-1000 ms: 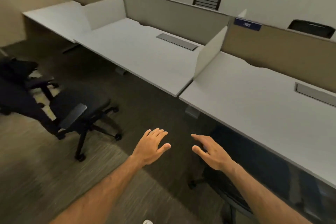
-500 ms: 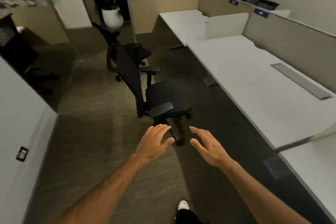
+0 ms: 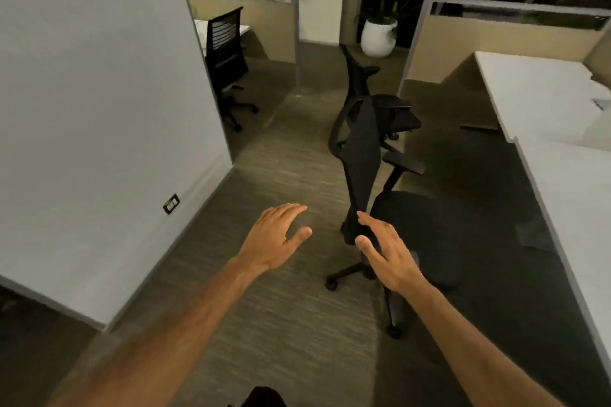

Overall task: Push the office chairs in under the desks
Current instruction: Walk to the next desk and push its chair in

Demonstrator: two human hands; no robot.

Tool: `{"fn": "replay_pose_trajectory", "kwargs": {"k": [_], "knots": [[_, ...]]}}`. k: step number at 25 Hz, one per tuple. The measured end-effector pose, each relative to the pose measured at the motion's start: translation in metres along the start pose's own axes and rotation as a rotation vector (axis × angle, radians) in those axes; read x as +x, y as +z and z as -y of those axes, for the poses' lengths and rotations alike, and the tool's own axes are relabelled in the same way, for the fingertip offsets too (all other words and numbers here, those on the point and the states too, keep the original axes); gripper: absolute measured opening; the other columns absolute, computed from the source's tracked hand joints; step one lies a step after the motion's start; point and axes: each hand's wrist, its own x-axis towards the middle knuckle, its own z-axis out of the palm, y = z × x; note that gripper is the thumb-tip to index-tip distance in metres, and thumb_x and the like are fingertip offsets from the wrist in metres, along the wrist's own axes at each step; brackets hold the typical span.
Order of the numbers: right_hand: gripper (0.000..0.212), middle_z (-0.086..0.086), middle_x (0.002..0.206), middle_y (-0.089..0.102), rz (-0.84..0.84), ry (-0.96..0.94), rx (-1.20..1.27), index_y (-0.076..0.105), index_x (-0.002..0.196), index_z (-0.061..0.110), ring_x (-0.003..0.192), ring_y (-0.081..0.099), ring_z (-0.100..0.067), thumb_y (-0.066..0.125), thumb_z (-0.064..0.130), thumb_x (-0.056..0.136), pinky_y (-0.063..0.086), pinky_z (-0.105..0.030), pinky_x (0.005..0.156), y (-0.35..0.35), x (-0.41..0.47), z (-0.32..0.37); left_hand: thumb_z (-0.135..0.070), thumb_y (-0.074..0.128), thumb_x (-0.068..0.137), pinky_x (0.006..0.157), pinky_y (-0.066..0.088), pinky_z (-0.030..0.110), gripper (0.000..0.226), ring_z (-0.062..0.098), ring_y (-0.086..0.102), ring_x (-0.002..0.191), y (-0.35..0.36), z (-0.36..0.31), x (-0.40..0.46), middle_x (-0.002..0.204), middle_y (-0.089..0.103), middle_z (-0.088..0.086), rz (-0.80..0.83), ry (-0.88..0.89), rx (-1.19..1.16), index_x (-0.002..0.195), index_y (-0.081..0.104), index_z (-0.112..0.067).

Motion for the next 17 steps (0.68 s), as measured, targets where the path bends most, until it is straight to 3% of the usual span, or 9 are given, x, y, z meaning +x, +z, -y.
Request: {"fn": "replay_pose_trajectory", "kwargs": {"k": [4, 7, 10, 15, 17], "knots": [[0.072, 0.013, 0.164, 0.025, 0.082, -0.106, 0.023, 0.026, 0.157, 0.039, 0.153, 0.01, -0.003, 0.03, 0.076, 0.096, 0.016, -0.034, 0.123, 0.04, 0.085, 0.02, -0.068, 0.033, 0.099, 0.122, 0.024, 0.044, 0.071, 0.016, 0.036, 0.146, -0.029, 0.059, 0.028, 0.156, 0.045, 0.0, -0.042, -0.108, 0.036, 0.152, 0.044, -0.022], [0.075, 0.018, 0.166, 0.011, 0.134, -0.178, -0.017, 0.017, 0.16, 0.035, 0.151, -0.008, 0.006, 0.03, 0.074, 0.098, 0.004, -0.029, 0.123, 0.071, 0.151, 0.039, -0.064, 0.04, 0.1, 0.125, 0.013, 0.045, 0.07, 0.018, 0.03, 0.15, -0.045, 0.11, 0.057, 0.158, 0.043, 0.003, -0.073, -0.166, 0.068, 0.156, 0.036, -0.021], [0.074, 0.016, 0.167, 0.001, 0.14, -0.214, -0.086, 0.009, 0.162, 0.032, 0.15, -0.015, 0.005, 0.031, 0.068, 0.1, -0.003, -0.029, 0.123, 0.099, 0.218, 0.054, -0.062, 0.041, 0.1, 0.126, 0.008, 0.047, 0.073, 0.018, 0.022, 0.153, -0.058, 0.163, 0.095, 0.162, 0.036, 0.005, -0.056, -0.17, 0.105, 0.16, 0.026, -0.022], [0.074, 0.024, 0.162, -0.012, 0.112, -0.196, -0.143, -0.005, 0.157, 0.043, 0.148, -0.021, 0.005, 0.025, 0.075, 0.098, -0.005, -0.037, 0.125, 0.118, 0.328, 0.066, -0.076, 0.026, 0.094, 0.126, 0.004, 0.045, 0.085, 0.013, 0.014, 0.154, -0.089, 0.233, 0.176, 0.167, 0.025, 0.0, 0.02, -0.095, 0.075, 0.162, 0.016, -0.027], [0.072, 0.025, 0.162, -0.013, 0.095, -0.147, -0.162, -0.007, 0.155, 0.046, 0.148, -0.022, 0.005, 0.025, 0.075, 0.098, -0.006, -0.037, 0.124, 0.115, 0.361, 0.066, -0.074, 0.03, 0.095, 0.126, 0.006, 0.045, 0.083, 0.012, 0.015, 0.153, -0.098, 0.255, 0.208, 0.167, 0.025, -0.001, 0.052, -0.077, 0.055, 0.162, 0.016, -0.027]]}}
